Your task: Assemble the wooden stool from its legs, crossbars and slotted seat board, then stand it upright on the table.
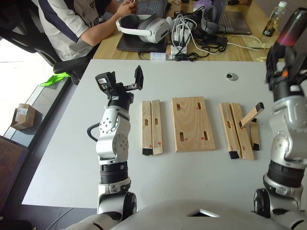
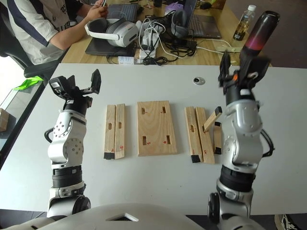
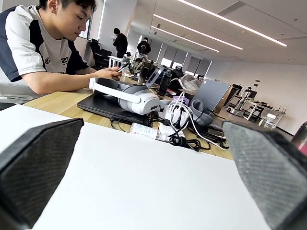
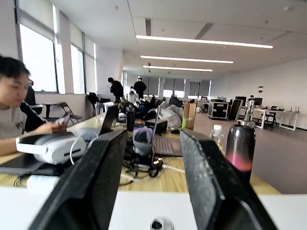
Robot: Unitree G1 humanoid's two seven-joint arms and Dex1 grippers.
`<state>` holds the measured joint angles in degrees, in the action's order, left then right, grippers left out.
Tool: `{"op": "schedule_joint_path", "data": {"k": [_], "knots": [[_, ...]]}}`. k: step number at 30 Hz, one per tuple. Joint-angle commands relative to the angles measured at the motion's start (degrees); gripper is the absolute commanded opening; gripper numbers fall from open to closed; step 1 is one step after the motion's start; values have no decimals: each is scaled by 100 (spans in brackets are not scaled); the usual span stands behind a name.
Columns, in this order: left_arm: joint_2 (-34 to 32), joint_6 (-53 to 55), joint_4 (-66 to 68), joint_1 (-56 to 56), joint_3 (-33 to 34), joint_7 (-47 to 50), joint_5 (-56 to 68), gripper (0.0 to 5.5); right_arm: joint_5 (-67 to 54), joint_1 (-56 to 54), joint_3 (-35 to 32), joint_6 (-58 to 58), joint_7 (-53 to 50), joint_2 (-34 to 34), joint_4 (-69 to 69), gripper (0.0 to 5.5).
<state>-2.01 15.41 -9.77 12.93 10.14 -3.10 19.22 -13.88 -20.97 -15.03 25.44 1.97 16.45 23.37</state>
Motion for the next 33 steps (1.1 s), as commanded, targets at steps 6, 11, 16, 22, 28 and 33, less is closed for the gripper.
{"op": "schedule_joint_path", "data": {"k": [6,11,16,22,28,33], "knots": [[97,76,-92,8,4,72,85,540,-552,1732,-21,2893,215,21,-1259,203],[102,87,-26,65,32,91,121,540,-264,1104,250,1636,231,-30,-1148,203],[115,37,77,117,64,98,114,540,367,763,502,-290,131,-160,-424,203],[151,-4,90,98,87,109,117,540,475,725,674,2181,89,252,-622,222],[250,-91,134,110,71,119,89,540,396,738,669,3567,462,629,-1430,321],[323,-173,133,88,74,150,83,540,87,978,675,4228,1012,796,-1541,369]]}}
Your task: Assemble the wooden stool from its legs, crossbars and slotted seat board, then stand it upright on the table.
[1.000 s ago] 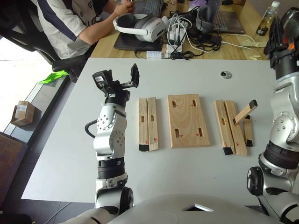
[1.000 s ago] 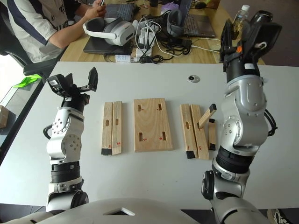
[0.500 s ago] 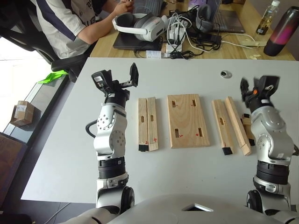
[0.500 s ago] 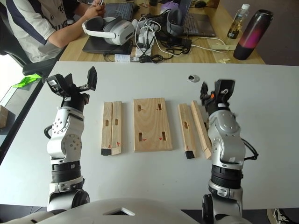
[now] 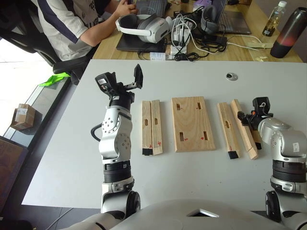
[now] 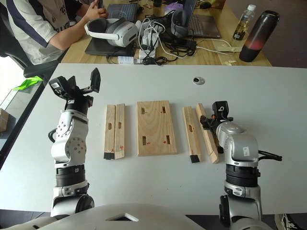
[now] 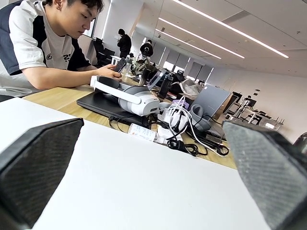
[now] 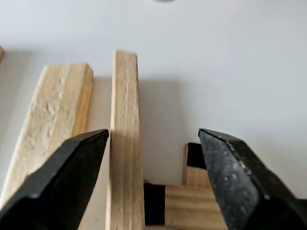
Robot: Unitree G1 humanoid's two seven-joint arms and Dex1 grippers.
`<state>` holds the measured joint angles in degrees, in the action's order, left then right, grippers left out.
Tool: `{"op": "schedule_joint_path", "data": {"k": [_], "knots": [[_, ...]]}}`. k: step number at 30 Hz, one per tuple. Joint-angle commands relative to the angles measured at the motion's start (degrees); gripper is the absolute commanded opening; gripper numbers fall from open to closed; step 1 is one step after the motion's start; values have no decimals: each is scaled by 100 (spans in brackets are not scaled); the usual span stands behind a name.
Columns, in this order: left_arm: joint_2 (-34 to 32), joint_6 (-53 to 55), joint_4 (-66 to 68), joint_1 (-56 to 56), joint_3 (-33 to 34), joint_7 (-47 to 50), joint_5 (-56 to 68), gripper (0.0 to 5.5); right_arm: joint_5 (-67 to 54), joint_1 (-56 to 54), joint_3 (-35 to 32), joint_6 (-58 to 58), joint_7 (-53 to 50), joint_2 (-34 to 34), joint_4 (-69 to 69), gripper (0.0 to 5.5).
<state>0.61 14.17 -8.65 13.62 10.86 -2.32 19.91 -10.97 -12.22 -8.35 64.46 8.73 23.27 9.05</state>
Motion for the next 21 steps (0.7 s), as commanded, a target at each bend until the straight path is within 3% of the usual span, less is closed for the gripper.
{"op": "schedule_joint_path", "data": {"k": [1,3,13,21], "knots": [[72,-59,20,16,-4,77,8,540,-234,106,23,348,412,129,-139,369],[93,-69,30,22,-20,82,6,540,-247,67,-53,409,396,4,-238,369],[142,-81,28,3,-10,84,32,540,-74,14,248,-130,536,66,-467,210],[120,-74,150,74,60,47,89,540,-150,-217,89,-386,578,-27,-251,108]]}}
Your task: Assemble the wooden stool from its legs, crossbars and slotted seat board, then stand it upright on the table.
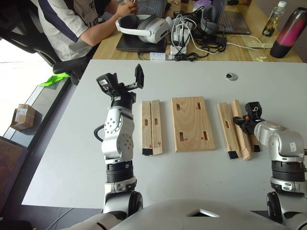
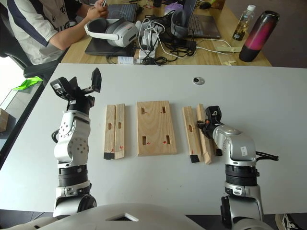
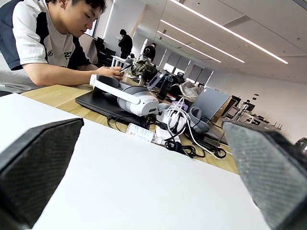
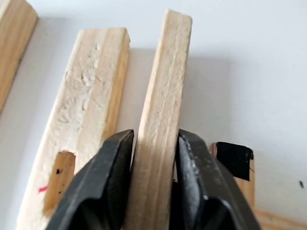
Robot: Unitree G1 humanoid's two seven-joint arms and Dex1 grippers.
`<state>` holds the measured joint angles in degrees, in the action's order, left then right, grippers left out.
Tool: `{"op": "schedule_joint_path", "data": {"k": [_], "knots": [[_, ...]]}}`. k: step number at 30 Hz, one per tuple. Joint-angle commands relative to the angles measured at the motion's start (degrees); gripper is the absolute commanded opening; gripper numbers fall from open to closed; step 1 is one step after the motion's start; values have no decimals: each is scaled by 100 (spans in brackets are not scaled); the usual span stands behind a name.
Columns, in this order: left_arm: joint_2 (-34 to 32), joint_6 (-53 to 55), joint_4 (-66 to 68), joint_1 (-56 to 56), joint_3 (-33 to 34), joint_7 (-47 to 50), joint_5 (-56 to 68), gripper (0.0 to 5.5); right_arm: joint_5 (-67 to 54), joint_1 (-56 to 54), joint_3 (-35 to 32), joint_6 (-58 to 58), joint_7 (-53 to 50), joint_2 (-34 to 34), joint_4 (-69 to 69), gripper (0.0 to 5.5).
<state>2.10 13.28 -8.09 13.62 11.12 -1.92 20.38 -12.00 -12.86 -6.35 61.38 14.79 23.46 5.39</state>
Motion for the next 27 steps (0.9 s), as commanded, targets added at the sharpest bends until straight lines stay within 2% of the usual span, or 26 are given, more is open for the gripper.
{"op": "schedule_joint_path", "data": {"k": [1,4,6,9,14,17,22,27], "knots": [[-36,11,115,89,40,5,47,540,-42,-188,-138,-114,-63,-77,161,107],[-69,15,151,146,61,8,46,540,22,-294,-132,-301,-164,-140,404,105],[-151,86,44,224,100,90,-5,540,216,-457,125,-613,-135,27,706,104],[-114,875,-343,805,315,492,556,540,944,-870,1011,-1603,150,655,1014,103],[745,2562,-684,1836,374,1407,2494,540,2227,-1508,2205,-3391,332,1058,283,103],[1175,2882,-721,2132,284,1766,3193,540,2842,-1964,2644,-4222,201,873,-362,103],[1231,2859,-516,2095,-188,2002,3266,540,3485,-2445,3022,-5164,-35,393,-1040,103],[1400,2583,-346,2204,-487,2043,3300,540,3810,-2365,3283,-5596,-15,-26,-1062,103]]}}
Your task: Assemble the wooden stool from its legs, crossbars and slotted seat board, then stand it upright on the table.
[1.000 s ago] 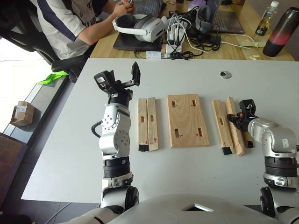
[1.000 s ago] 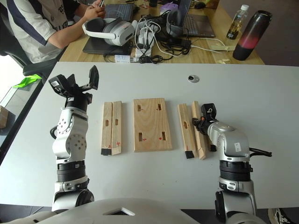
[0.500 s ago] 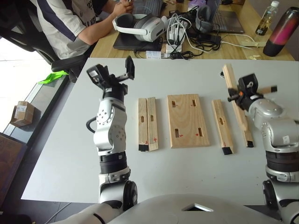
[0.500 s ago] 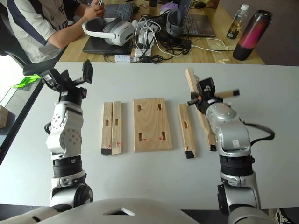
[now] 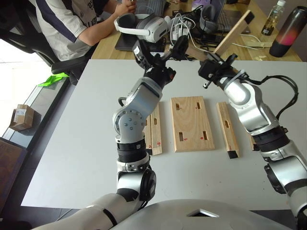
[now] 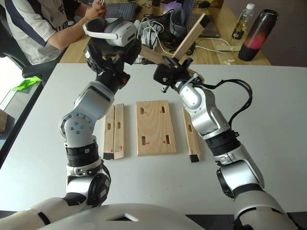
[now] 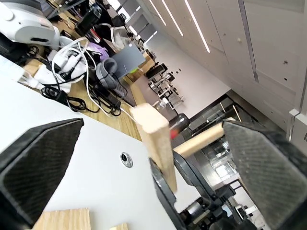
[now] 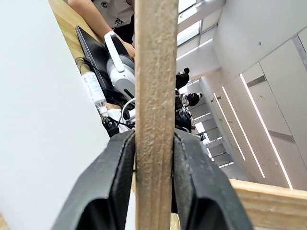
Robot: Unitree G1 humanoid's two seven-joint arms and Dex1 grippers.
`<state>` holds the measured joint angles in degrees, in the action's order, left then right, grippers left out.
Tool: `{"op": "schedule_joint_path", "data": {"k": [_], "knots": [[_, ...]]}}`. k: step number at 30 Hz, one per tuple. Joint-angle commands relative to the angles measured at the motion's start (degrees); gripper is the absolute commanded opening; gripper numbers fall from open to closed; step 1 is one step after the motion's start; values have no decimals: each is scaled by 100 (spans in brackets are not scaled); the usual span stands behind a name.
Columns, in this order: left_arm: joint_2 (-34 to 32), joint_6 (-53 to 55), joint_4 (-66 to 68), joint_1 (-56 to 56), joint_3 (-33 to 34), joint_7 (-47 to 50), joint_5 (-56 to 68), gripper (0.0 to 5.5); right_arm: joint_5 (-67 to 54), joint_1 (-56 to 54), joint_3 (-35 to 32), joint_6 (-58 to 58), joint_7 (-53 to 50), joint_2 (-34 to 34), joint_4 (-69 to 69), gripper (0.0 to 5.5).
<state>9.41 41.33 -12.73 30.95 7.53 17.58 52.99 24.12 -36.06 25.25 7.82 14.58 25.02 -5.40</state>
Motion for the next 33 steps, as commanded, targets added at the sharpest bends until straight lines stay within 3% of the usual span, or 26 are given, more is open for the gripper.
{"op": "schedule_joint_path", "data": {"k": [1,3,16,28,33], "knots": [[696,-277,163,499,-173,104,62,540,249,-22,150,-321,-11,-247,24,103],[717,-400,215,522,-234,166,82,540,340,-2,163,-428,-32,-350,24,103],[568,-1254,383,431,-178,679,58,361,643,161,20,-714,-107,-563,46,103],[523,-1321,389,371,-271,763,92,165,713,164,-53,-777,-143,-739,23,103],[487,-1462,501,405,-160,848,37,152,762,230,18,-806,-159,-827,40,103]]}}
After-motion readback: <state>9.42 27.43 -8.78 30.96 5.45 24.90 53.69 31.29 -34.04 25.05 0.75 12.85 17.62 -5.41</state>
